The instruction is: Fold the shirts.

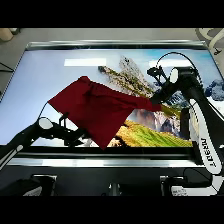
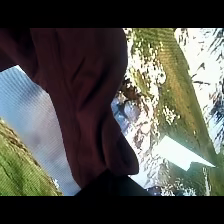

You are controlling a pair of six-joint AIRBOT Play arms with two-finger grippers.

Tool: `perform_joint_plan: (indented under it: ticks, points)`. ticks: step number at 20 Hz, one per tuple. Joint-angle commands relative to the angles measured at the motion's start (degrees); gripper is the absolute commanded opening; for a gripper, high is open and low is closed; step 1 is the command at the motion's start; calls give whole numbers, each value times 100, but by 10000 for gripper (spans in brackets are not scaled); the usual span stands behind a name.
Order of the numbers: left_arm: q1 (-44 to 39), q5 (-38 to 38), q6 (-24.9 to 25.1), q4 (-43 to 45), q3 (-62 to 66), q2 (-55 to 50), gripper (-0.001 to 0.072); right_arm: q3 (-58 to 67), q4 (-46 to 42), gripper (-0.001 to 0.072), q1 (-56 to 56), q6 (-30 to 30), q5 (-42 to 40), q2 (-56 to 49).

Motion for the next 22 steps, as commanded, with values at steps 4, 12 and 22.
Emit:
perform_joint_plan:
  ticks: [4,12,22]
  points:
    - [-1082,1974,-321,-1762,-282,-553,720,-2,50,17,4,-50,46,-2]
    - [-1137,2378,-334,-1829,105,-669,28,0,498,17,4,-33,146,52]
    - [1193,848,2944,-105,4293,2575,23,1523,-1897,16,4,1078,-1991,2839]
